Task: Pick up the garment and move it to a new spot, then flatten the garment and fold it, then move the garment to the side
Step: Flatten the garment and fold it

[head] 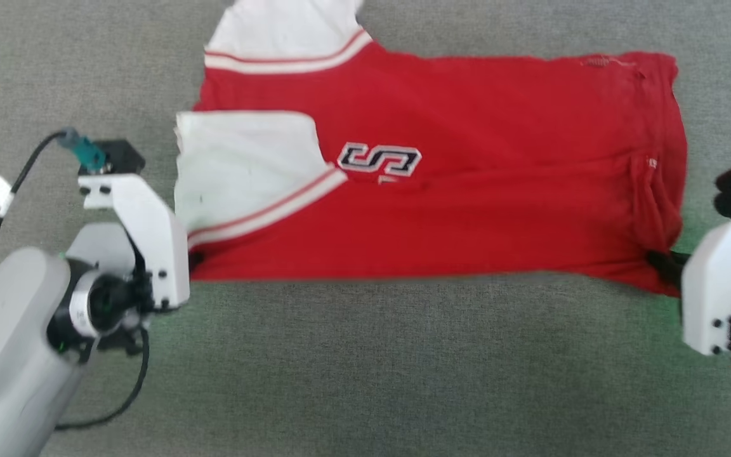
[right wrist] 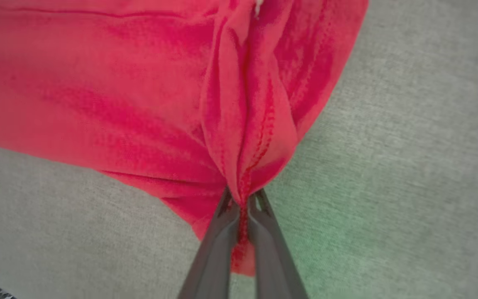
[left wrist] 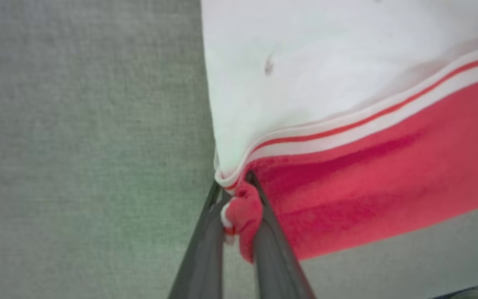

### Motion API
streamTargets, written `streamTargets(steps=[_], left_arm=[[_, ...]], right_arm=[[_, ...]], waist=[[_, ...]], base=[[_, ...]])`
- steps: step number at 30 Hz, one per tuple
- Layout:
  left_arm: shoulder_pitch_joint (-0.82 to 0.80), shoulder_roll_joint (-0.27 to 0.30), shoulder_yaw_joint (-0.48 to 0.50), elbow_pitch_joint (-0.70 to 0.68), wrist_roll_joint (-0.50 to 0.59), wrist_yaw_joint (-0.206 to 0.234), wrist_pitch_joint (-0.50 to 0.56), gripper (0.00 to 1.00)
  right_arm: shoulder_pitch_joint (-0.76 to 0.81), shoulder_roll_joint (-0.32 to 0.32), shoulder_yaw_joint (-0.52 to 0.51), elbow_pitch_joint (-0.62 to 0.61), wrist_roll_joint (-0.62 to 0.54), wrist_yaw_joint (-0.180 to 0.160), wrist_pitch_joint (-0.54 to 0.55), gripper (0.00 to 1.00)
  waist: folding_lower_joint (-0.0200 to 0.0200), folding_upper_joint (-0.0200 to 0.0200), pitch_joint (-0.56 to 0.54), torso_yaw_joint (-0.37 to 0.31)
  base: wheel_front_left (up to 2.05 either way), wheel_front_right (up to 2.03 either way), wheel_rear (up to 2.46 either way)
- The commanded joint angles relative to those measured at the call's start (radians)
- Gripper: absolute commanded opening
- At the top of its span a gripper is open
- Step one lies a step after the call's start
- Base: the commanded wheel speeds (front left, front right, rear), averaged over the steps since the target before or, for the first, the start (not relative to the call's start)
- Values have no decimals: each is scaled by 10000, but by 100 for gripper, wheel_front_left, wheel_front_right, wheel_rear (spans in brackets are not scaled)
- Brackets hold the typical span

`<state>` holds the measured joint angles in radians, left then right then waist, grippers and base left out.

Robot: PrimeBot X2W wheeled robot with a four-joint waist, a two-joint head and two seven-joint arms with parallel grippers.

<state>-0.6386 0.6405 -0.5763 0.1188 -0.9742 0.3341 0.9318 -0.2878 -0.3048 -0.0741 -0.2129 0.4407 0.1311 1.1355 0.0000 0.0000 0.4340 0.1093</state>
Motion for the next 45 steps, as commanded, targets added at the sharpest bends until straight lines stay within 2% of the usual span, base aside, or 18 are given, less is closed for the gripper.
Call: streamTargets(steps=[1, 9, 14, 18, 19, 20, 21, 25, 29, 33, 37, 39, 40, 45], left_arm=[[323, 152, 5, -108, 16, 137, 112, 0], [1559, 1335, 123, -2941, 163, 1457, 732, 0], [2327, 1271, -166, -3681, 169, 1804, 710, 0], [2554, 839, -287, -3125, -65, 1613, 488, 0], [2528, 773, -269, -2928, -105, 1533, 418, 36], [2469, 733, -256, -2713, -94, 1471, 347, 87], [2409, 724, -235, -2537, -86, 1412, 300, 100], [2045, 946, 40, -2423, -22, 1309, 181, 100], [1607, 1450, 386, -2781, 137, 1371, 305, 100], [914, 1991, 692, -2952, 337, 1272, 449, 100], [-71, 2198, 793, -2683, 744, 809, 319, 100], [-674, 2182, 741, -2334, 1029, 431, 143, 100], [-674, 2182, 741, -2334, 1029, 431, 143, 100], [-2091, 1879, 578, -967, 1495, -466, -192, 100]], right_arm=[[121, -92, -116, -99, 41, -7, 103, 0], [1178, -390, -716, -1412, 720, -7, 1179, 0], [1911, -135, -796, -1496, 818, -7, 1282, 0], [2133, 213, -571, -874, 692, -7, 792, 0], [2088, 275, -494, -672, 632, -5, 552, 21], [2034, 260, -380, -519, 560, -5, 288, 45], [1999, 246, -265, -370, 557, -7, 74, 100], [1924, 363, -380, -169, 698, -10, -601, 100], [1943, 406, -626, -699, 706, -7, -1144, 100], [1678, 742, -967, -1299, 574, -6, -2006, 100], [1320, 1109, -1101, -1679, 294, -6, -3192, 100], [1099, 1345, -1072, -1773, 181, -6, -3879, 100], [1099, 1345, -1072, -1773, 181, -6, -3879, 100], [525, 1782, -794, -1628, -40, -6, -5498, 100]], waist=[[0, 0, -47, 15], [0, 0, -158, 92], [0, 0, -95, 153], [0, 0, -82, 150], [0, 0, -94, 135], [0, 0, -111, 123], [0, 0, -138, 105], [0, 0, -278, -18], [0, 0, -328, -220], [0, 0, -243, -570], [0, 0, -65, -1009], [0, 0, 42, -1255], [0, 0, 42, -1255], [0, 0, 374, -1934]], base=[[0, 0, 0], [0, 0, 0], [0, 0, 0], [0, 0, 0], [0, 0, 0], [0, 0, 0], [0, 0, 0], [0, 0, 0], [0, 0, 0], [0, 0, 0], [0, 0, 0], [0, 0, 0], [0, 0, 0], [0, 0, 0]])
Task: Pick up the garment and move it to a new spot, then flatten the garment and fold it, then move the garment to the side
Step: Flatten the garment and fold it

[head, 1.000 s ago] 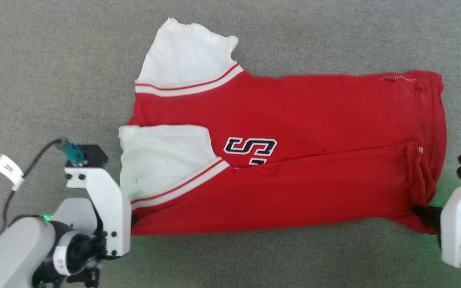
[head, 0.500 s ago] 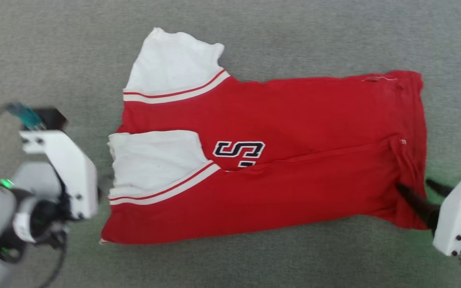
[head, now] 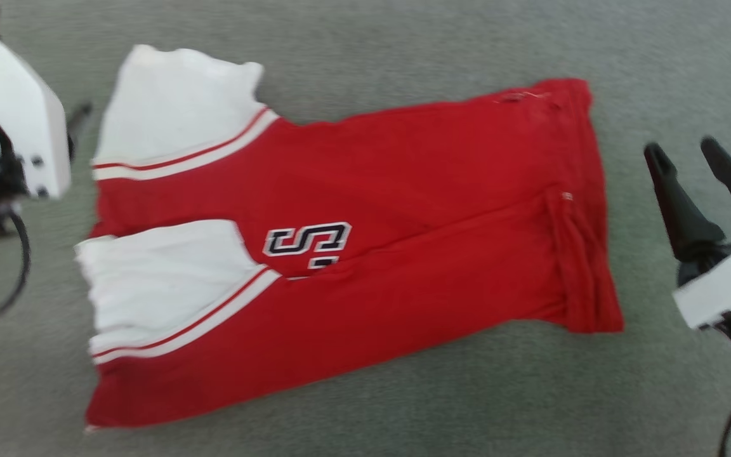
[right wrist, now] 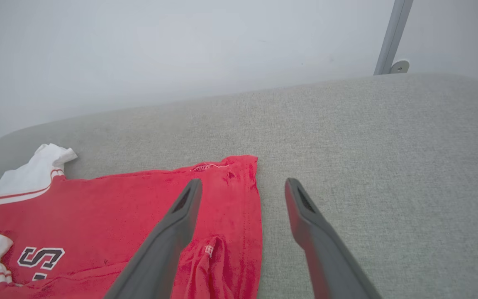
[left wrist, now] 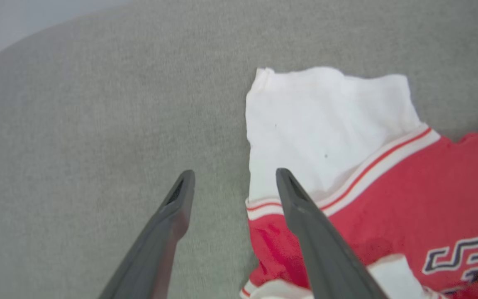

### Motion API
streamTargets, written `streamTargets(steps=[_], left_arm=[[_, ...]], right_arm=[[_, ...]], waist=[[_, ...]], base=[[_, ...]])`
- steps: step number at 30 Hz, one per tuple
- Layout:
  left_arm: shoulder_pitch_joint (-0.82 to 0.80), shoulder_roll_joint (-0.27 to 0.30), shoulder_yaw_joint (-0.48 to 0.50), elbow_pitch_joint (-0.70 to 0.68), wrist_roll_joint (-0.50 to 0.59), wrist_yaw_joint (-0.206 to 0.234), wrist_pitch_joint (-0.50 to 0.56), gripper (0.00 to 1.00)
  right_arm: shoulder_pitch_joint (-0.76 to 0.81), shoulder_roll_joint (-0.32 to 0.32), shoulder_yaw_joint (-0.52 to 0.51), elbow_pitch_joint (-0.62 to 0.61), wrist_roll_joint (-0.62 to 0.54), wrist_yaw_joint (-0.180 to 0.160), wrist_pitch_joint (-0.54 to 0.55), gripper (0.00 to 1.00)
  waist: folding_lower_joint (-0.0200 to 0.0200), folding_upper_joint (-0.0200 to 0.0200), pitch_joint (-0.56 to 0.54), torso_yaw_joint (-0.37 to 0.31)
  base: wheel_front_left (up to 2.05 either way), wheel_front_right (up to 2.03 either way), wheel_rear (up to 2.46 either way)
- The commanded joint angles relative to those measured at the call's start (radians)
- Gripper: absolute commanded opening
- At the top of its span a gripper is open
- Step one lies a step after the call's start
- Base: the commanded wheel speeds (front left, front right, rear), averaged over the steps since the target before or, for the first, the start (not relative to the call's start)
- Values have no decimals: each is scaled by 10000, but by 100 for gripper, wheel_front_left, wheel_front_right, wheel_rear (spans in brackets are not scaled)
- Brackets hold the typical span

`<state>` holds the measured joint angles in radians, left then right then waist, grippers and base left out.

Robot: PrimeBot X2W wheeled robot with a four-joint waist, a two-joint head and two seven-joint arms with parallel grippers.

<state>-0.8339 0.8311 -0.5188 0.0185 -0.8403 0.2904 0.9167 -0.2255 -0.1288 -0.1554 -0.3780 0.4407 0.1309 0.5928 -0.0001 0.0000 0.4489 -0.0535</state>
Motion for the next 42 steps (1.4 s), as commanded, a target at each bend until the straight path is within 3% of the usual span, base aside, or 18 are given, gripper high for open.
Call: streamTargets(steps=[1, 8, 17, 18, 19, 33, 40, 41, 42], left_arm=[[-613, -150, -26, 696, 236, -356, -246, 100], [-1938, -660, -208, 3197, 506, -1026, -517, 100], [-2461, -1485, -664, 5926, 462, -1208, 41, 100], [-2409, -1629, -693, 6225, 312, -1170, 270, 87], [-2341, -1809, -730, 6477, 189, -1078, 590, 0], [-3579, -3023, -1132, 7132, 357, -1716, 165, 0], [-3830, -3367, -1205, 7452, 376, -1936, -157, 0], [-3858, -3413, -1215, 7500, 385, -1962, -229, 0], [-3874, -3434, -1212, 7537, 393, -1985, -321, 0]], right_arm=[[-301, 140, 246, 166, -63, -2, -611, 100], [-813, 292, 926, 649, 63, -2, -1761, 100], [-1482, -110, 1587, 1323, 382, -4, -1635, 100], [-1621, -228, 1741, 1439, 404, -4, -1476, 100], [-1784, -334, 1866, 1535, 464, -4, -1331, 100], [-5886, -1572, 3646, 5319, 249, -2, 1391, 100], [-6615, -1573, 4743, 6788, 592, 1, 3258, 100], [-6703, -1655, 4947, 6887, 598, 3, 3551, 43], [-6767, -1808, 5095, 6942, 551, 3, 3788, 0]], waist=[[1, 0, 379, -604], [1, 0, 860, -1408], [1, 0, 1329, -1816], [1, 0, 1366, -1814], [1, 0, 1407, -1799], [1, 0, 1822, -906], [1, 0, 1841, -590], [1, 0, 1833, -537], [1, 0, 1821, -491]], base=[[0, 0, 0], [0, 0, 0], [0, 0, 0], [0, 0, 0], [0, 0, 0], [0, 0, 0], [0, 0, 0], [0, 0, 0], [0, 0, 0]])
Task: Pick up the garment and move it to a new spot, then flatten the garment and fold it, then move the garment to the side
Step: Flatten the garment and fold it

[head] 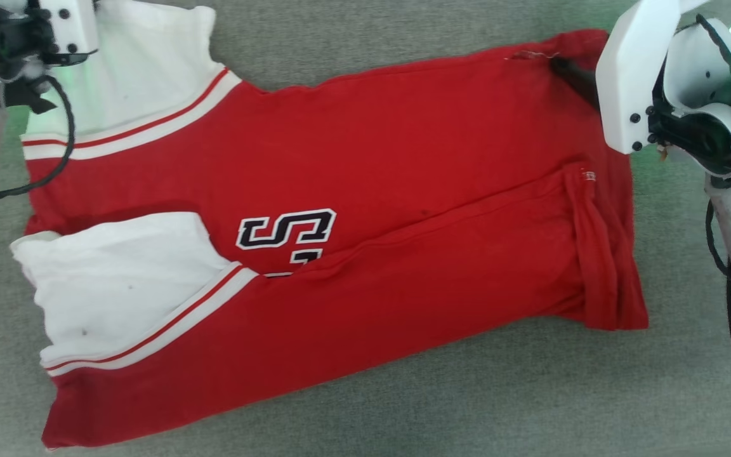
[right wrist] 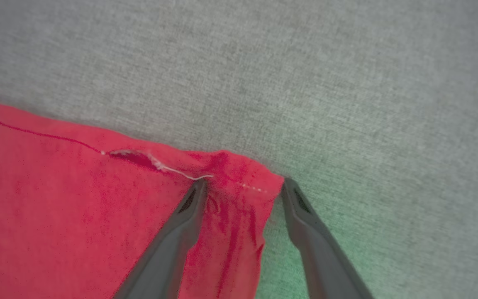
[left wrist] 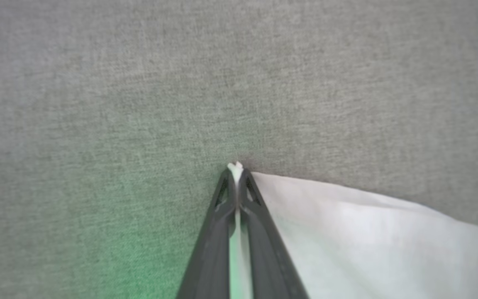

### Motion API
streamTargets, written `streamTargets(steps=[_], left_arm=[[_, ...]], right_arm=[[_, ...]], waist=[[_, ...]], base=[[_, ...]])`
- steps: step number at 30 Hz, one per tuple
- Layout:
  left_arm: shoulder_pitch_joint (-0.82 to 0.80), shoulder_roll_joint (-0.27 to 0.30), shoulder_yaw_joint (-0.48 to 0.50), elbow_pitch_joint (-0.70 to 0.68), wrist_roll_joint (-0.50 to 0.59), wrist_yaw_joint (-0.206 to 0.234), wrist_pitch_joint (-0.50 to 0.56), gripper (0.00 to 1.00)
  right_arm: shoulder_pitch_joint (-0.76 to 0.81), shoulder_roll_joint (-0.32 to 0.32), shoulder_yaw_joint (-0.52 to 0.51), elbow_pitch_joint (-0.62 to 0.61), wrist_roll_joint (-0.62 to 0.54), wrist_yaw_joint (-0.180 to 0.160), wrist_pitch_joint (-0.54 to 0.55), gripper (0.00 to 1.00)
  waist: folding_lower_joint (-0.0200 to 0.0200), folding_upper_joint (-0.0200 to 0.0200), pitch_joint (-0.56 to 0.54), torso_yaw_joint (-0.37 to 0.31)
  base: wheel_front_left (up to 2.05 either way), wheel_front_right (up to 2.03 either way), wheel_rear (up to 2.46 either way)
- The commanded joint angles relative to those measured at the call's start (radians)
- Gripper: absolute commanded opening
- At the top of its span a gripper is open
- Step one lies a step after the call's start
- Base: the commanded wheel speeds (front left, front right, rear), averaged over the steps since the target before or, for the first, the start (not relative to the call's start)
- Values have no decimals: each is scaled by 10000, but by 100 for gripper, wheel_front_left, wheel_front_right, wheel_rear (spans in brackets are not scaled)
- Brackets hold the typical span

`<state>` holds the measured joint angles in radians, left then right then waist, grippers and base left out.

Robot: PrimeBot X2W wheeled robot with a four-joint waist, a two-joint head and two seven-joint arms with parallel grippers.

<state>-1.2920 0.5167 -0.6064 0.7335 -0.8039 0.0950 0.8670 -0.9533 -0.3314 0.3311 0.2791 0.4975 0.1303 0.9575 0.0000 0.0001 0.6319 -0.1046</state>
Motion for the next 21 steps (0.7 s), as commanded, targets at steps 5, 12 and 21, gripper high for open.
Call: streamTargets(steps=[5, 12, 21], left_arm=[[527, -352, -261, 503, -13, -190, -230, 0], [170, -208, -213, -50, -94, -413, -123, 0], [929, 471, -276, -2486, -303, 113, 869, 0]], right_arm=[[281, -175, 73, 123, 307, 1, 246, 0], [590, -601, -536, -766, 369, 1, -131, 0], [2125, -1031, -1445, -2584, 411, 1, -335, 0]], waist=[[0, -1, -192, 260], [0, -1, -745, 667], [0, -1, -1466, 1156]], base=[[0, 0, 0], [0, 0, 0], [0, 0, 0]])
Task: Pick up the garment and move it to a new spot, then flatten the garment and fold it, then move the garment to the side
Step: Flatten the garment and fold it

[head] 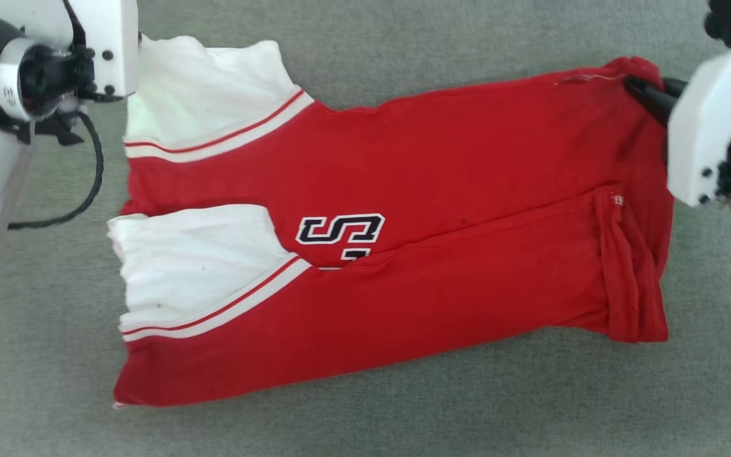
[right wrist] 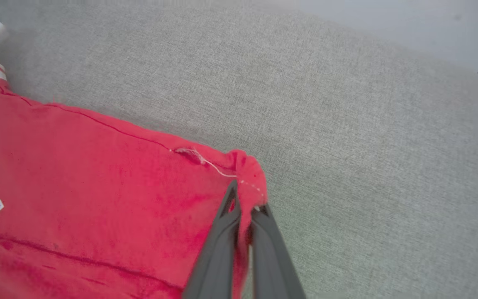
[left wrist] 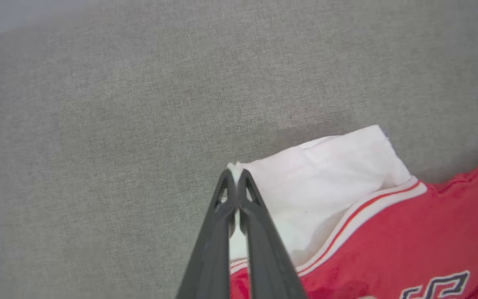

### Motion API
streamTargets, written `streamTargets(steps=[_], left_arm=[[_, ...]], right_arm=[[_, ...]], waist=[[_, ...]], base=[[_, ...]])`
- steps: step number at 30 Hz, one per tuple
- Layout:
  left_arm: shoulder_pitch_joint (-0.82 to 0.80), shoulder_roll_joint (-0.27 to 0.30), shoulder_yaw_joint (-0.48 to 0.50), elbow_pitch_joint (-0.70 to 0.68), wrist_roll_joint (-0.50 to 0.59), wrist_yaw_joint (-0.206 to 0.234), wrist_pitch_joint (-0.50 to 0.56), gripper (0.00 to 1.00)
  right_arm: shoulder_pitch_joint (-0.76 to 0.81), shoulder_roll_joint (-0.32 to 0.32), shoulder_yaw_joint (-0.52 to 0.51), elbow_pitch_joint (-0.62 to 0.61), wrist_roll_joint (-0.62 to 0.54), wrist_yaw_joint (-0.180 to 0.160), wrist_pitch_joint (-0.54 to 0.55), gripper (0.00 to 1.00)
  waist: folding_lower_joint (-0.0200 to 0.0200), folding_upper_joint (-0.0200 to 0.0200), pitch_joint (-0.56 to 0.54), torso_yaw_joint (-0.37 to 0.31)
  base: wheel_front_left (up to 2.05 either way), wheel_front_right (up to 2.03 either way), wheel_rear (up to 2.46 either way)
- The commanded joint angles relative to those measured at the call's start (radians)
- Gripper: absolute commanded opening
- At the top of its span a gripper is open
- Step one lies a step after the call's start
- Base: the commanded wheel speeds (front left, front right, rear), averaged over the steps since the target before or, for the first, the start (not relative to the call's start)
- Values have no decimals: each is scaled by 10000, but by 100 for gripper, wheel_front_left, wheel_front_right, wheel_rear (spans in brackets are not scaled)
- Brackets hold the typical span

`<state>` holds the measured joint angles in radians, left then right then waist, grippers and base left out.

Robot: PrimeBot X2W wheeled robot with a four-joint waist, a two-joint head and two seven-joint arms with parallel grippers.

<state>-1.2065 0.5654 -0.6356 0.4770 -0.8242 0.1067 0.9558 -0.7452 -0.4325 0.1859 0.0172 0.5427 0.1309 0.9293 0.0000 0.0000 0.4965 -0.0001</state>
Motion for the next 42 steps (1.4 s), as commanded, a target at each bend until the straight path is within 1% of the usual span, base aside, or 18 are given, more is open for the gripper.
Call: streamTargets(steps=[1, 3, 7, 12, 19, 20, 22, 25, 27, 29, 30, 31, 32, 33, 34, 35, 36, 42], left_arm=[[237, 112, 21, -348, -106, 122, 94, 0], [669, 382, 108, -1285, -262, 459, 370, 0], [1595, 1150, 129, -3455, -163, 1194, 856, 0], [3041, 2089, 263, -6363, -169, 2368, 1221, 0], [5286, 3034, 259, -9290, -303, 3894, 1472, 0], [5286, 3034, 259, -9290, -303, 3894, 1472, 0], [5930, 3106, 139, -9774, -374, 4221, 1433, 0], [6698, 3063, -45, -9847, -503, 4477, 1269, 0], [7094, 2909, -205, -9552, -628, 4423, 1115, 0], [7396, 2605, -283, -9075, -893, 4322, 932, 0], [7526, 2372, -292, -8488, -978, 4111, 649, 0], [7577, 2238, -273, -8201, -1075, 4003, 509, 0], [7621, 2128, -250, -7978, -1115, 3869, 323, 6], [7592, 2088, -194, -7791, -1055, 3723, 70, 43], [7606, 2025, -95, -7612, -1031, 3655, -182, 85], [7682, 1968, -9, -7497, -1082, 3561, -408, 96], [7743, 1974, 59, -7452, -1072, 3488, -628, 100], [8056, 1954, 722, -7658, -759, 3064, -2403, 100]], right_arm=[[237, -12, -120, -218, -35, -4, -63, 0], [642, -62, -328, -738, -78, -4, -27, 0], [1485, -103, -807, -1848, -42, -4, 142, 0], [2792, 2, -1547, -3203, 39, -4, 456, 0], [4977, 157, -2670, -4476, 216, -4, 1125, 0], [4977, 157, -2670, -4476, 216, -4, 1125, 0], [5467, 245, -2900, -4557, 217, -4, 1177, 0], [5973, 404, -3004, -4299, 151, -4, 1142, 0], [6084, 475, -2870, -3946, 155, -4, 1026, 0], [6013, 528, -2639, -3468, 140, -4, 832, 0], [5875, 582, -2402, -3007, 197, -4, 552, 27], [5813, 581, -2318, -2844, 169, -4, 392, 87], [5778, 606, -2246, -2715, 193, -2, 253, 100], [5751, 706, -2232, -2608, 320, -4, 134, 100], [5741, 776, -2293, -2543, 391, -4, 49, 100], [5763, 792, -2393, -2508, 415, -4, 13, 100], [5824, 817, -2445, -2518, 477, -4, 86, 100], [6017, 970, -3212, -2807, 733, -4, 486, 100]], waist=[[0, 0, -185, 158], [0, 0, -327, 231], [0, 0, -529, 328], [0, 0, -727, 434], [0, 0, -876, 554], [0, 0, -876, 554], [0, 0, -882, 571], [0, 0, -894, 599], [0, 0, -912, 601], [0, 0, -942, 605], [0, 0, -966, 604], [0, 0, -983, 612], [0, 0, -1008, 620], [0, 0, -1036, 614], [0, 0, -1071, 604], [0, 0, -1107, 595], [0, 0, -1143, 584], [0, 0, -1283, 580]], base=[[0, 0, 0], [0, 0, 0], [0, 0, 0], [0, 0, 0], [0, 0, 0], [0, 0, 0], [0, 0, 0], [0, 0, 0], [0, 0, 0], [0, 0, 0], [0, 0, 0], [0, 0, 0], [0, 0, 0], [0, 0, 0], [0, 0, 0], [0, 0, 0], [0, 0, 0], [0, 0, 0]])
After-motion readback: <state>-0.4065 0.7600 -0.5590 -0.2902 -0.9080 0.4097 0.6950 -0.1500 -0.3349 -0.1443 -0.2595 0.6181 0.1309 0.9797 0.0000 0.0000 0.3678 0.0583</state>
